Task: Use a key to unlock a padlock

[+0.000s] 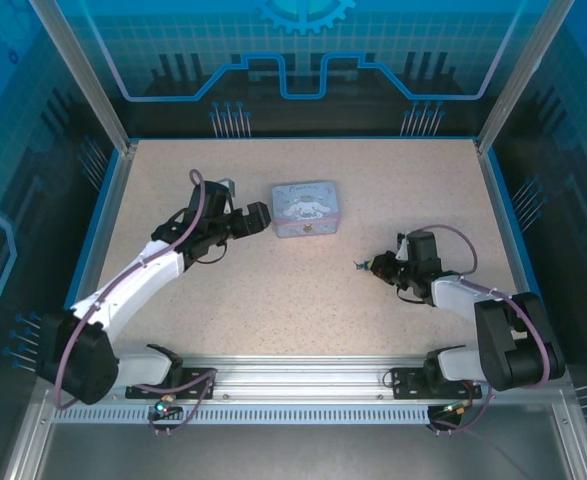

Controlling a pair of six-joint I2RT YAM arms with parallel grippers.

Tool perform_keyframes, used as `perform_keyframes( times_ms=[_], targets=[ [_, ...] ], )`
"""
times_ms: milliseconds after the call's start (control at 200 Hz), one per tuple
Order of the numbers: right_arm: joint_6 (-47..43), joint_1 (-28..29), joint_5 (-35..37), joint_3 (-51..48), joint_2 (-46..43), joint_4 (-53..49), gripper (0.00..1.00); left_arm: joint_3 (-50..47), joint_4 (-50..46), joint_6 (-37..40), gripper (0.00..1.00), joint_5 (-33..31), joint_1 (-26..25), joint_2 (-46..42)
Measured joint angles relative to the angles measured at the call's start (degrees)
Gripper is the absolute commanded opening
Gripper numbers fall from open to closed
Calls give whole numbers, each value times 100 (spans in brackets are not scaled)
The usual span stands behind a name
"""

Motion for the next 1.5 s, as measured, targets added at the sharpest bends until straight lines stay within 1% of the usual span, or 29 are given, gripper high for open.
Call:
perform_keyframes(
  times_ms=[35,95,210,235,250,265,275,495,620,740,865,1000,1131,1311,1396,1496],
  targets=[
    [0,-31,2,-13,-9,-57,35,-11,-31,-26,99,0,0,-92],
    [-42,-61,39,-35,-39,-168,53,-17,-76,-42,99,0,0,-221],
    [11,-94,114,-48,-232,-481,76,-17,-151,-42,99,-2,0,-365],
    [24,-94,114,-44,-304,-546,86,-17,-173,-39,99,-2,0,-385],
    [-4,-98,127,-35,-356,-603,89,-17,-186,-42,99,-2,0,-391],
    [4,-98,131,-35,-407,-654,97,-17,-197,-39,99,-2,0,-400],
    [35,-103,151,-31,-455,-708,99,-17,-205,-39,99,-2,0,-402],
    [-57,-140,470,247,-1539,-1976,100,-17,-400,-28,99,-74,0,-431],
    [-197,-258,758,667,-2124,-2717,100,-20,-452,26,99,-319,0,-435],
    [-367,-341,1209,1145,-2245,-3185,100,-216,-304,236,99,-734,0,-597],
    [-579,-367,1821,1532,-2092,-3392,100,-940,271,542,99,-1174,0,-1163],
    [-763,-367,2581,1604,-1954,-3270,100,-1853,1060,898,99,-1687,0,-1902],
    [-1040,-372,3303,1298,-1952,-2638,100,-2345,1611,1362,99,-2190,0,-2192],
    [-1659,-372,3954,940,-1617,-1838,100,-3073,2656,2306,99,-2671,22,-2212],
    [-1956,-372,4039,796,-1432,-1366,100,-3283,3075,2712,99,-2787,125,-2046],
    [-2302,-372,4030,621,-1213,-750,100,-3469,3781,3010,99,-2837,363,-1611]
  ],
)
